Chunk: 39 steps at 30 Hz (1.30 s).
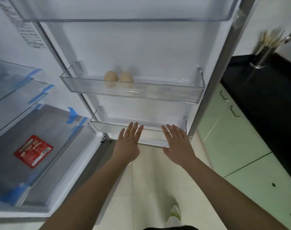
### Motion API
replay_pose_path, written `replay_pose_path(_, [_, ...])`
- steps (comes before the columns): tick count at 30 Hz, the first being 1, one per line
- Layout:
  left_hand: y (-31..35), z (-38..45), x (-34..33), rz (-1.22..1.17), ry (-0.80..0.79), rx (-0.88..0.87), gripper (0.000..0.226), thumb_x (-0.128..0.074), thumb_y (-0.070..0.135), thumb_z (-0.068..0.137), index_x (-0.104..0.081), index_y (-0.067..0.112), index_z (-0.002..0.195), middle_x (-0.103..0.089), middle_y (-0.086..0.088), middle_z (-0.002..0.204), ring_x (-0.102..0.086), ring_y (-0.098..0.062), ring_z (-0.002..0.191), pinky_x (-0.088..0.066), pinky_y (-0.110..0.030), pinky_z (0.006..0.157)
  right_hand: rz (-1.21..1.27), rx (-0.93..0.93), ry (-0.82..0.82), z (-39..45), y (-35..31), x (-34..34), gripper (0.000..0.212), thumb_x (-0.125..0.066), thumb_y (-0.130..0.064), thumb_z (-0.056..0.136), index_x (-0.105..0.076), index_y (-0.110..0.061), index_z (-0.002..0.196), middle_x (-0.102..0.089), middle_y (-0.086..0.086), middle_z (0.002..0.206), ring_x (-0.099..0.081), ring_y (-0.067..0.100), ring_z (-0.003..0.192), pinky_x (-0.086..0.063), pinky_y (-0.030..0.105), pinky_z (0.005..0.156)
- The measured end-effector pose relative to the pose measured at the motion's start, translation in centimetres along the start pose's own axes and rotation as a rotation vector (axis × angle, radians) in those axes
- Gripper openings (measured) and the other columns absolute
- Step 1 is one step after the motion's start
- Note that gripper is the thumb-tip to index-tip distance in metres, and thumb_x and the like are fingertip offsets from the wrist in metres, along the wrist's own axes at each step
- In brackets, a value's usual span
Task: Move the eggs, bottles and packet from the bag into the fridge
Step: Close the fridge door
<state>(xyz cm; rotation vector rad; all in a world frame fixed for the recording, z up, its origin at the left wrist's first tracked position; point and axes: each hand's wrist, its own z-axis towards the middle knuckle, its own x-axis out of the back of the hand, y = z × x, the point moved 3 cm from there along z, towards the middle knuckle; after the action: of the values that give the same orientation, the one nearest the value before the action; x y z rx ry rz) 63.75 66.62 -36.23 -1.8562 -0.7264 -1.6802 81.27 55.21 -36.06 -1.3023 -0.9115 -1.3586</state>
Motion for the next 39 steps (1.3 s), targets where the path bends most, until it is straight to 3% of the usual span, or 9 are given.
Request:
replay_pose_path(6, [-1.5,-3.1,-1.0,-0.027,0.094,-0.015,0.088,-0.049,0.013,0.084,0.001,0.024,0.156,0.005,0.0,0.165,0.009,-0.021,0.151,0.006,-0.041,0.118,0.042,0.003,-0.019,-3.8,-3.8,0.4,0.081,-0.061,-0.035,0.087,-0.019,-0.015,0.153,-0.029,0.007,0.156,-0.023,0.028,0.145,-0.014,0.042,0.117])
replay_pose_path(11, [-3.6,-5.6,-1.4,-0.037,0.112,-0.066,0.09,-0.05,0.01,0.083,0.001,0.024,0.156,0.005,0.0,0.165,0.008,-0.022,0.151,0.0,-0.044,0.119,-0.038,-0.049,0.117,-8.5,-5.0,1.6,0.067,-0.065,-0.029,0.084,-0.041,-0.011,0.144,-0.047,0.01,0.145,-0.04,0.033,0.134,-0.03,0.045,0.111])
replay_pose_path(15, [-4.6,-7.2,-1.2,-0.041,0.05,-0.061,0.092,-0.051,0.014,0.084,0.007,0.023,0.155,0.014,-0.003,0.164,0.014,-0.023,0.15,0.006,-0.044,0.119,-0.07,0.008,0.065,-11.3,-4.3,1.7,0.067,-0.065,-0.026,0.083,-0.04,-0.015,0.145,-0.044,0.006,0.148,-0.041,0.03,0.135,-0.034,0.042,0.108])
replay_pose_path(24, [-0.2,-14.6,0.0,-0.226,0.098,-0.067,0.079,-0.05,0.041,0.094,-0.002,0.029,0.155,-0.004,-0.002,0.165,0.001,-0.02,0.151,0.003,-0.039,0.119,0.134,0.07,0.043,-14.6,-8.7,1.2,0.07,-0.056,-0.024,0.089,-0.026,-0.009,0.15,-0.026,0.007,0.157,-0.02,0.023,0.146,-0.023,0.039,0.117])
replay_pose_path(28, [3.4,-17.9,0.8,-0.239,0.178,-0.1,0.071,-0.048,0.042,0.097,-0.013,0.025,0.156,-0.012,0.0,0.164,-0.004,-0.017,0.151,0.009,-0.032,0.116,0.268,0.167,-0.009,-16.0,-9.5,1.7,0.066,-0.05,-0.028,0.094,-0.02,-0.015,0.152,-0.015,-0.001,0.16,-0.005,0.009,0.146,-0.006,0.027,0.116])
replay_pose_path(31, [4.7,-19.0,0.8,-0.268,0.209,-0.087,0.069,-0.049,0.041,0.096,-0.018,0.023,0.155,-0.017,0.002,0.163,-0.007,-0.016,0.151,0.005,-0.032,0.118,0.431,0.157,0.044,-17.1,-9.0,3.2,0.054,-0.051,-0.029,0.096,-0.036,-0.02,0.147,-0.035,-0.004,0.153,-0.028,0.011,0.142,-0.026,0.031,0.114])
replay_pose_path(34, [4.9,-19.5,0.4,-0.231,0.207,-0.093,0.068,-0.052,0.039,0.095,-0.023,0.021,0.154,-0.024,0.001,0.161,-0.015,-0.016,0.15,-0.004,-0.035,0.121,0.601,0.033,0.145,-18.4,-7.1,4.4,0.032,-0.053,-0.021,0.095,-0.058,-0.023,0.127,-0.059,-0.008,0.126,-0.053,0.01,0.115,-0.04,0.022,0.096])
replay_pose_path(37, [3.9,-20.2,-0.1,-0.22,0.177,-0.063,0.062,-0.061,0.035,0.09,-0.042,0.015,0.145,-0.045,-0.004,0.15,-0.035,-0.022,0.142,-0.031,-0.046,0.116,0.706,-0.042,0.262,-19.1,-4.8,4.7,0.023,-0.054,-0.017,0.094,-0.064,-0.02,0.114,-0.065,-0.01,0.108,-0.06,0.011,0.098,-0.044,0.019,0.08])
replay_pose_path(39, [3.4,-20.9,-0.2,-0.207,0.179,-0.035,0.058,-0.068,0.032,0.086,-0.05,0.016,0.139,-0.052,-0.005,0.144,-0.043,-0.024,0.138,-0.037,-0.046,0.111,0.787,-0.096,0.314,-19.0,-3.4,4.7,0.025,-0.056,-0.009,0.093,-0.062,-0.015,0.116,-0.063,-0.006,0.107,-0.061,0.011,0.097,-0.049,0.026,0.08])
